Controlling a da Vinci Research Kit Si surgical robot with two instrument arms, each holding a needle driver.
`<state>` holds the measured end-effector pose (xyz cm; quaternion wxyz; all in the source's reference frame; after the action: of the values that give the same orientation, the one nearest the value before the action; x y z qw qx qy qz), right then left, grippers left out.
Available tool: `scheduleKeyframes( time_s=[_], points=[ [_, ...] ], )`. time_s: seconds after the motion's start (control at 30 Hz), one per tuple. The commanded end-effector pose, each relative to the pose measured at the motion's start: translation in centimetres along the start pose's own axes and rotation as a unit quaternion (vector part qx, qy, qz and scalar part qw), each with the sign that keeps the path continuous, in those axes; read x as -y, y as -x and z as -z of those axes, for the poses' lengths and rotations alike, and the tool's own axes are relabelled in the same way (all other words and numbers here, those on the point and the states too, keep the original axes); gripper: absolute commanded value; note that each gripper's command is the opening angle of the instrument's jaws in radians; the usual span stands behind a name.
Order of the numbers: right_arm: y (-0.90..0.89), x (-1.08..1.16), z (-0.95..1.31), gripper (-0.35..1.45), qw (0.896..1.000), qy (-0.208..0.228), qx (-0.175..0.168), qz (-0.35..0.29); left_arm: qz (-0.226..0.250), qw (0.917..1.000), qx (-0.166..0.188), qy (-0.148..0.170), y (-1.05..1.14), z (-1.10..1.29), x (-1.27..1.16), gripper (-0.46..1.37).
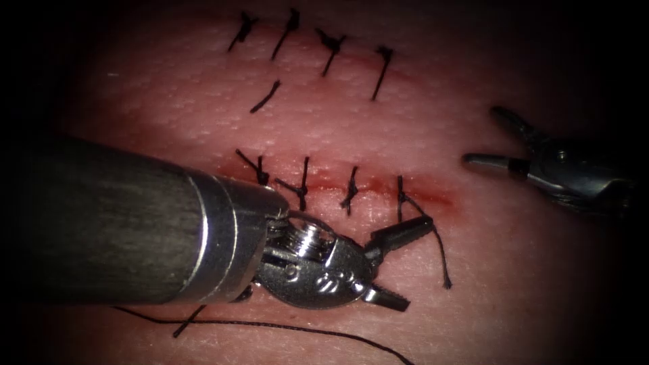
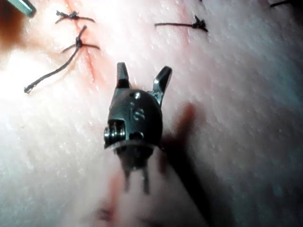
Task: Wound Closure
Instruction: Grab the remaining tail using the right gripper.
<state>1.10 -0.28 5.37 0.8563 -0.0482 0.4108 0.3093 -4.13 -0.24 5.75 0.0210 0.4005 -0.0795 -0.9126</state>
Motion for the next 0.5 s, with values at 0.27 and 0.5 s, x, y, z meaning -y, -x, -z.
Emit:
scheduleKeyframes(
  time_s=[0.27, 0.5],
  points=[
    [-0.01, 0.01, -0.01, 1.25, 1.0, -0.003, 0.0, -0.001, -0.004, 1.0, 0.001, -0.003, 0.12, -0.17, 0.09, 0.94],
    [-0.01, 0.02, -0.02, 1.25, 1.0, -0.004, -0.001, -0.001, -0.007, 1.0, -0.003, 0.002, 0.22, -0.29, 0.03, 0.81]
  ],
)
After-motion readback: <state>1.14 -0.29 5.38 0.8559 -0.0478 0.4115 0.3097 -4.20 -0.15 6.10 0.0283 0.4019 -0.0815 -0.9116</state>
